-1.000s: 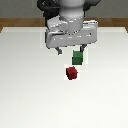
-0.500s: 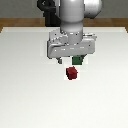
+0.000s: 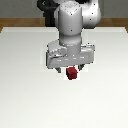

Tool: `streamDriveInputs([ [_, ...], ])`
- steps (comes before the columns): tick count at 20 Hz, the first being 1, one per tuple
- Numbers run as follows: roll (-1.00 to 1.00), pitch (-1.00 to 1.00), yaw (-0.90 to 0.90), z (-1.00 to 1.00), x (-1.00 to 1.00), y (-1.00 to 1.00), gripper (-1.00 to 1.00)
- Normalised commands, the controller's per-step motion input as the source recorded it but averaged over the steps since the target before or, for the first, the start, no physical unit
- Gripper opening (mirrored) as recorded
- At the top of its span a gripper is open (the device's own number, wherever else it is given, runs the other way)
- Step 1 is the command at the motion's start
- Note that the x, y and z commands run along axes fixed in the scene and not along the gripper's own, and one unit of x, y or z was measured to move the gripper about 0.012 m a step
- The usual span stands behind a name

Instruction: Place the red cube on top of the green cube.

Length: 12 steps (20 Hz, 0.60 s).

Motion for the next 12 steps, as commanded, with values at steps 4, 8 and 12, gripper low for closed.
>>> streamDriveInputs([
  [4, 0.00, 0.00, 0.00, 0.00, 0.00, 0.25, 1.00],
  [8, 0.00, 0.00, 0.00, -0.25, 0.00, 0.00, 1.00],
  [12, 0.00, 0.00, 0.00, 0.00, 0.00, 0.00, 1.00],
])
